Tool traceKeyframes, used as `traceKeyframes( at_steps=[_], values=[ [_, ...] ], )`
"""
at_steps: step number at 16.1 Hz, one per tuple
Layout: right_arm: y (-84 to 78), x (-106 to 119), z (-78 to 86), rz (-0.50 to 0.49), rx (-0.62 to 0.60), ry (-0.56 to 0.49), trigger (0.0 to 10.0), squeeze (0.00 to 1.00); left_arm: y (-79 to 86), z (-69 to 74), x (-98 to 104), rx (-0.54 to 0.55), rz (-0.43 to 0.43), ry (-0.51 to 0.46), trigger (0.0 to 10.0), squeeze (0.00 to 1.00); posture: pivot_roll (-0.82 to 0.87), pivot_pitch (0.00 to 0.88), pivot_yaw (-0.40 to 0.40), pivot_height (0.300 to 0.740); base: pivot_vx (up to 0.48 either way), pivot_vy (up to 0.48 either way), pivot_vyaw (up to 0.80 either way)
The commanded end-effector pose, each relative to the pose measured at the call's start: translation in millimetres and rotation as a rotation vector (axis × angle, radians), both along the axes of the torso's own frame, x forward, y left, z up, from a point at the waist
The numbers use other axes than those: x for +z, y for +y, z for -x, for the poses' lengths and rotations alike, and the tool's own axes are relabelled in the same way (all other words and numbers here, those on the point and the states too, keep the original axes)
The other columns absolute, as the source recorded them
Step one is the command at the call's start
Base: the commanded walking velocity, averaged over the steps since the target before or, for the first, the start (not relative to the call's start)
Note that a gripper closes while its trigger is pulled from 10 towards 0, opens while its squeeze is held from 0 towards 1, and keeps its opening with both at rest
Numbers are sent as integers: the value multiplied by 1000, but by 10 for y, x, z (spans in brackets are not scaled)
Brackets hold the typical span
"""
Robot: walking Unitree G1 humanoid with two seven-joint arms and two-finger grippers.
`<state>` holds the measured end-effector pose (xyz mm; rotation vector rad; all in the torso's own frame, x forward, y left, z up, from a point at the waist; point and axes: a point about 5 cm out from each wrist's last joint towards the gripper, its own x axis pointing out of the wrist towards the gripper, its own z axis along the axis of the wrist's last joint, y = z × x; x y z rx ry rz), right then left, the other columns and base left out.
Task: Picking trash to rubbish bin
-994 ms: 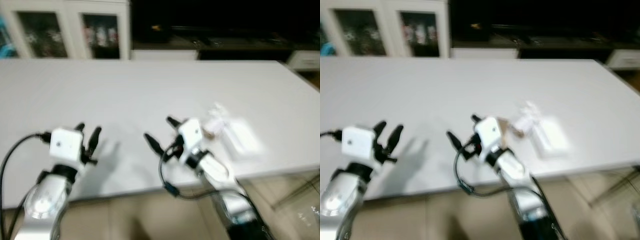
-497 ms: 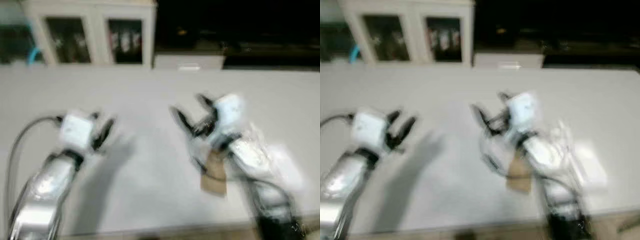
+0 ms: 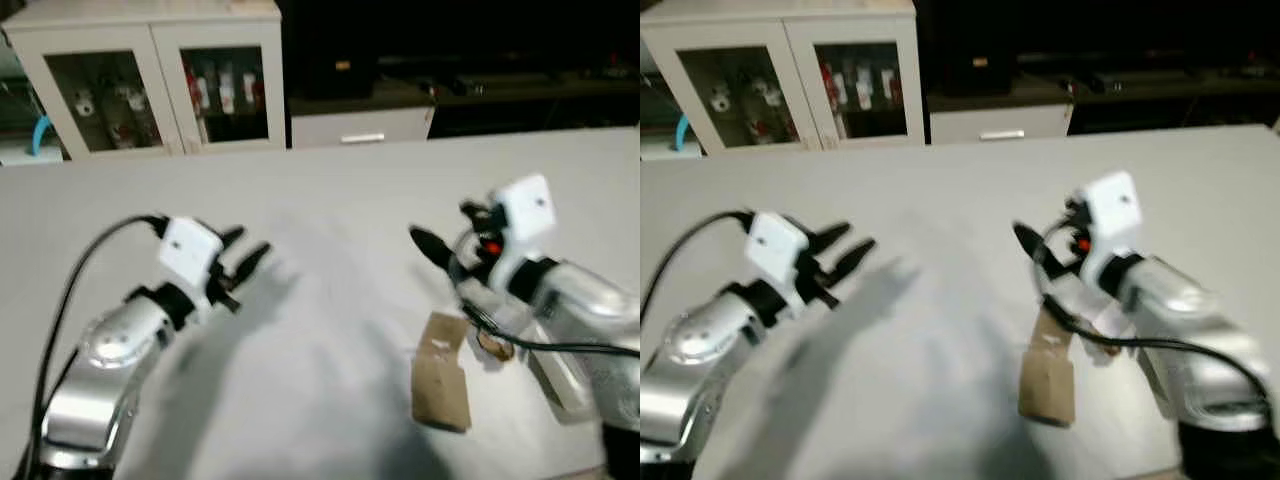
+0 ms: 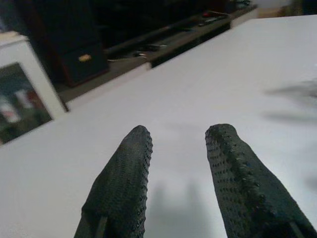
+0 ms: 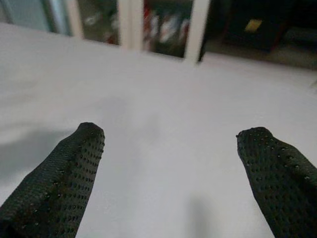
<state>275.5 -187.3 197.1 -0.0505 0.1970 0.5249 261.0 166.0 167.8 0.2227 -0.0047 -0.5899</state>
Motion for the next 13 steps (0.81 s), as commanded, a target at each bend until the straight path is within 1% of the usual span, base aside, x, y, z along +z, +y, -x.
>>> traceKeyframes(
  at_steps=[1,2,3,4,5,7,8,9,10,11,13],
  values=[
    [-25,22,49,-38,56,49,10000,0,-25,28,2,-15,1,9,10000,0,-10,6,-22,740,0,0,0],
    [-51,-27,71,-62,76,114,10000,0,-30,34,-19,-3,2,12,10000,0,-11,4,-25,740,0,0,0],
    [-57,-45,88,-76,96,145,10000,0,-35,37,-26,-1,7,16,10000,0,-10,5,-26,740,0,0,0],
    [-65,-68,154,-112,170,201,10000,0,-50,46,-38,-8,9,24,10000,0,-12,5,-29,740,0,0,0],
    [-126,-86,215,-98,237,228,10000,0,-88,72,-64,-49,15,56,10000,0,-16,7,-30,740,0,0,0],
    [-264,-112,253,-90,278,247,10000,0,-166,140,-105,-149,8,103,10000,0,-23,6,-31,740,0,0,0],
    [-359,-148,265,-76,293,226,10000,0,-208,172,-118,-203,4,120,10000,0,-27,5,-32,740,0,0,0],
    [-434,-181,275,-76,297,209,10000,1000,-235,185,-115,-232,8,123,10000,0,-27,8,-34,740,0,0,0],
    [-459,-187,341,-133,346,225,10000,1000,-255,196,-111,-256,10,122,10000,0,-33,8,-36,740,0,0,0],
    [-460,-204,420,-117,404,262,10000,1000,-267,208,-109,-273,7,128,10000,0,-35,10,-39,740,0,0,0],
    [-503,-291,541,-13,497,340,10000,1000,-301,255,-91,-326,27,143,10000,0,-39,13,-41,740,0,0,0]
  ],
)
